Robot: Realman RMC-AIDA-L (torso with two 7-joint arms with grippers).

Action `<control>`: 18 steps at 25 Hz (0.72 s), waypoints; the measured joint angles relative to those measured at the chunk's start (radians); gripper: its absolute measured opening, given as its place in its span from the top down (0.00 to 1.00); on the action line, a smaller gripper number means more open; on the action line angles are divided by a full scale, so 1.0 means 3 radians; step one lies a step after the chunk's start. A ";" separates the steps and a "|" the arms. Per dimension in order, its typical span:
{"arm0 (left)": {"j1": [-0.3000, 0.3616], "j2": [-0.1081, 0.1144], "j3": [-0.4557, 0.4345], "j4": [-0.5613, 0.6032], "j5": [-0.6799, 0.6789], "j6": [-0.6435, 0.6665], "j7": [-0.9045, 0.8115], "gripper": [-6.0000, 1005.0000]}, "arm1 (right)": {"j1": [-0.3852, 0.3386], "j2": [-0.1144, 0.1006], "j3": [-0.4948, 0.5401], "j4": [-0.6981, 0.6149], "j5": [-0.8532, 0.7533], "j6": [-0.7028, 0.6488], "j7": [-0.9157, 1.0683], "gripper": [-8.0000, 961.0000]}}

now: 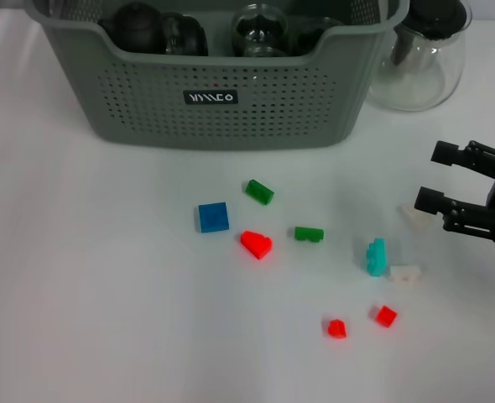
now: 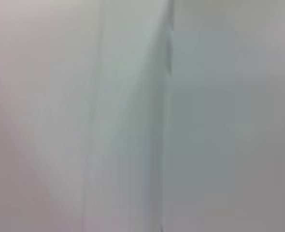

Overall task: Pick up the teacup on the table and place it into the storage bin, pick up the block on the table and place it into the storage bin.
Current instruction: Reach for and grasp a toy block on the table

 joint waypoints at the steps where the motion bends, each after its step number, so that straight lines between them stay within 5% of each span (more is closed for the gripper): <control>1: 0.0060 -0.0020 -0.0026 -0.0058 0.0234 0.0086 0.0259 0.25 | 0.0001 -0.0002 0.0000 0.0000 0.0000 -0.0001 0.0004 0.10; 5: 0.0276 -0.0087 -0.0020 -0.0353 0.0919 0.0169 0.0993 0.25 | 0.0006 -0.0010 -0.0002 0.0000 -0.0001 -0.0010 0.0032 0.10; 9: 0.0273 -0.0072 -0.0050 -0.0912 0.1403 -0.0035 0.1368 0.26 | -0.0010 -0.0025 -0.0018 -0.0012 -0.0001 -0.0001 0.0081 0.10; 18: 0.0111 -0.0061 0.0127 -0.1819 0.1624 -0.0872 0.2070 0.27 | -0.0014 -0.0118 -0.0027 -0.0030 -0.0001 -0.0023 0.0267 0.10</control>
